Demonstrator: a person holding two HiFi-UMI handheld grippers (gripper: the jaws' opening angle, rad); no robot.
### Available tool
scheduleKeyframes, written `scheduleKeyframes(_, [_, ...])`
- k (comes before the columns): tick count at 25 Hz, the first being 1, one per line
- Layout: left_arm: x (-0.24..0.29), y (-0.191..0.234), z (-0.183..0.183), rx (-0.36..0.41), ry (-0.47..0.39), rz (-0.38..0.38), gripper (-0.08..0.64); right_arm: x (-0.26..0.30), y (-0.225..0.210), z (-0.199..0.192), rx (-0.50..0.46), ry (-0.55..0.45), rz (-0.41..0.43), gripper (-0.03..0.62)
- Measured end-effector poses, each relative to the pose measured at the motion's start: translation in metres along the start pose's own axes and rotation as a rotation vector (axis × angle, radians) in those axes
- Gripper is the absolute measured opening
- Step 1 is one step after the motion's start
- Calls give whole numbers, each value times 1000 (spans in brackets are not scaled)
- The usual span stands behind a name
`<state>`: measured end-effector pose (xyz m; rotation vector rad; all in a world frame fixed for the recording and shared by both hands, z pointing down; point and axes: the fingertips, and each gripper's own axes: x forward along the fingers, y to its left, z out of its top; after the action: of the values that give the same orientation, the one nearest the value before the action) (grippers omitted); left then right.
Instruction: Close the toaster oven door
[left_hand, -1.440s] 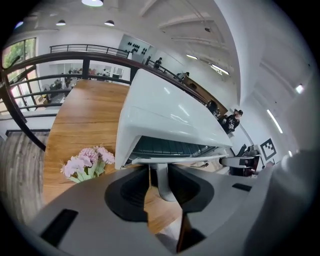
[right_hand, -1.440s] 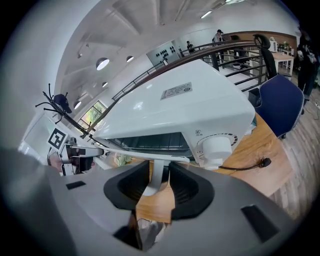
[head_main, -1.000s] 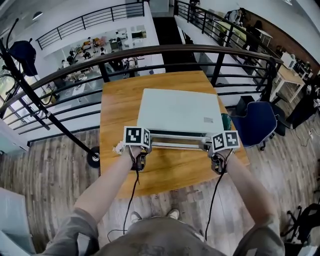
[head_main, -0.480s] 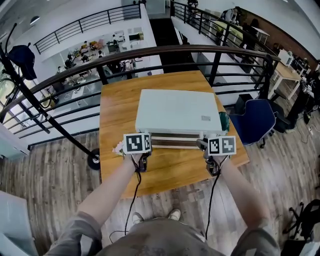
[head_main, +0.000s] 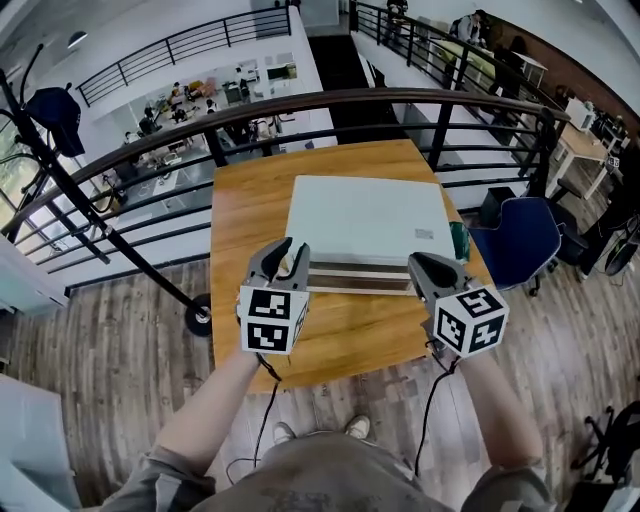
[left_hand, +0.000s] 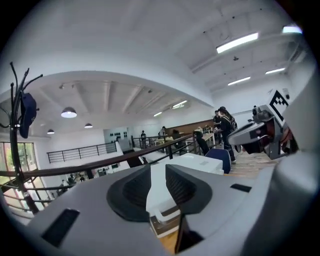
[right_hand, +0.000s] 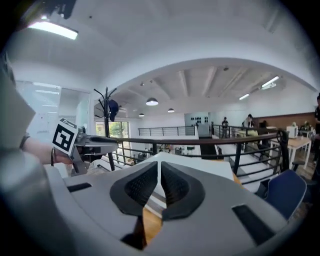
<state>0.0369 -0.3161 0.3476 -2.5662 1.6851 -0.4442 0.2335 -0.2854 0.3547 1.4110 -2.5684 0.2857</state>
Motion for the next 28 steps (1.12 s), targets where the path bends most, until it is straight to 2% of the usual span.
scheduleKeyframes(7, [-58, 2, 67, 73, -232, 3, 39, -38, 57, 68, -201, -227, 9, 40])
scheduleKeyframes(15, [-123, -7, 116, 44, -435, -41, 23, -87, 108, 119, -255, -409, 3, 38])
scheduleKeyframes(18, [-141, -8, 121, 47, -464, -71, 23, -99, 126, 129, -277, -462, 7, 37])
scheduleKeyframes(21, [-153, -4, 123, 73, -477, -55, 23, -107, 137, 128, -290, -478, 1, 37])
scheduleKeyframes(25, [-155, 1, 105, 147, -446, -17, 17, -109, 147, 119, -293, -475, -2, 37])
scheduleKeyframes(28, [-154, -2, 86, 257, -402, -18, 17, -102, 151, 106, -281, -447, 3, 35])
